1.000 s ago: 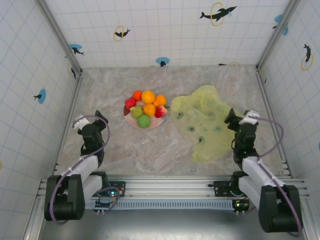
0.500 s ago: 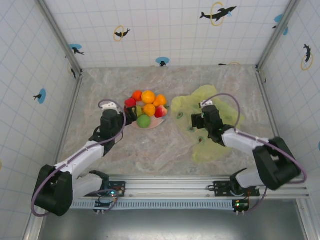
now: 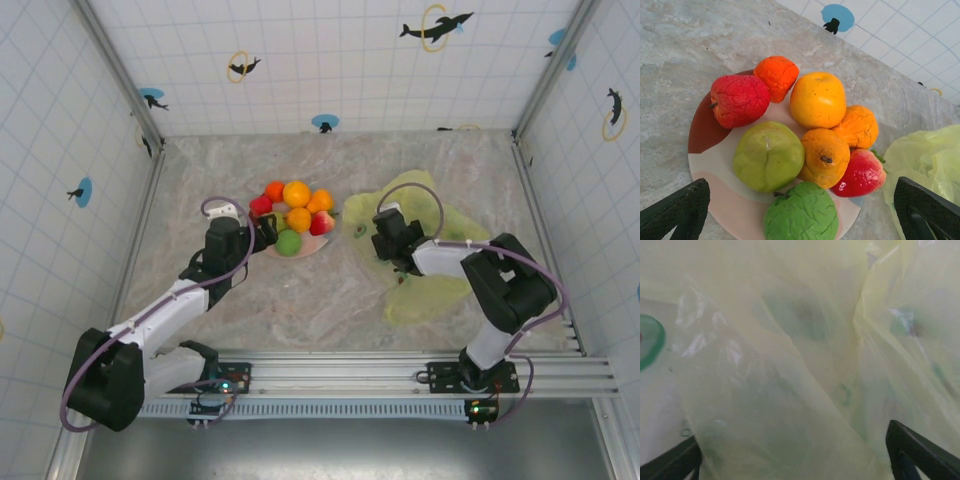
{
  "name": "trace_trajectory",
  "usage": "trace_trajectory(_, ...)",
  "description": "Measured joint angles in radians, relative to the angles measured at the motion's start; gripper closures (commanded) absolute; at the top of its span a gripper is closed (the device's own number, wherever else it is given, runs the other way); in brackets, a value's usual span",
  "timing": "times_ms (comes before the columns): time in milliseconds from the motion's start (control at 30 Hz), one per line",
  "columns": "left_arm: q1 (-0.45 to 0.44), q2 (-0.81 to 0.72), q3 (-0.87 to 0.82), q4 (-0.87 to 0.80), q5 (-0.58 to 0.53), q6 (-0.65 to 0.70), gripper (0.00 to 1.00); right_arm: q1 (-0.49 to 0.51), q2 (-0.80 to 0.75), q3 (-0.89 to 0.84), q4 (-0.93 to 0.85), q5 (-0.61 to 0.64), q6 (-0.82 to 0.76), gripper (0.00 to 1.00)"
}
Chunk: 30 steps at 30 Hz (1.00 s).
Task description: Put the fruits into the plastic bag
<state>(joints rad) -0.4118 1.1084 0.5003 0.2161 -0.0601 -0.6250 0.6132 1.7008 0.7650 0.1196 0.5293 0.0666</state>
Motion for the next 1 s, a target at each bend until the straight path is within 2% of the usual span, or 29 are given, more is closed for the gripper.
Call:
trace_trajectory(200,0.0,0.0,0.0,-0.012,0.0,0.0,0.03,-0.015,-0.004,0.002,-0.02,0.061,-0.037,0.74)
trace_trajectory(333,-0.039,0.0,0.006,-0.018,0.002,0.0,0.03,-0.053,-0.088,0.002,-0.06,0.046,-0.038,0.98)
trace_trajectory(500,-0.138,0.027,0.029,0.02,0.019,-0.001,0.03,-0.151,-0.249,0.003,-0.117,-0.084,0.01,1.0)
trace_trajectory(667,-0.278,0.172,0.081,0.098,0.042,0.006,0.02,-0.271,-0.389,0.002,-0.123,-0.298,0.117,1.0)
trace_trajectory(833,-0.424,0.32,0.158,0.163,0.073,0.1,0.02,-0.336,-0.42,0.003,-0.125,-0.447,0.215,1.0)
trace_trajectory(1000,-0.458,0.428,0.209,0.215,0.099,0.192,0.02,-0.378,-0.42,0.003,-0.132,-0.568,0.273,1.0)
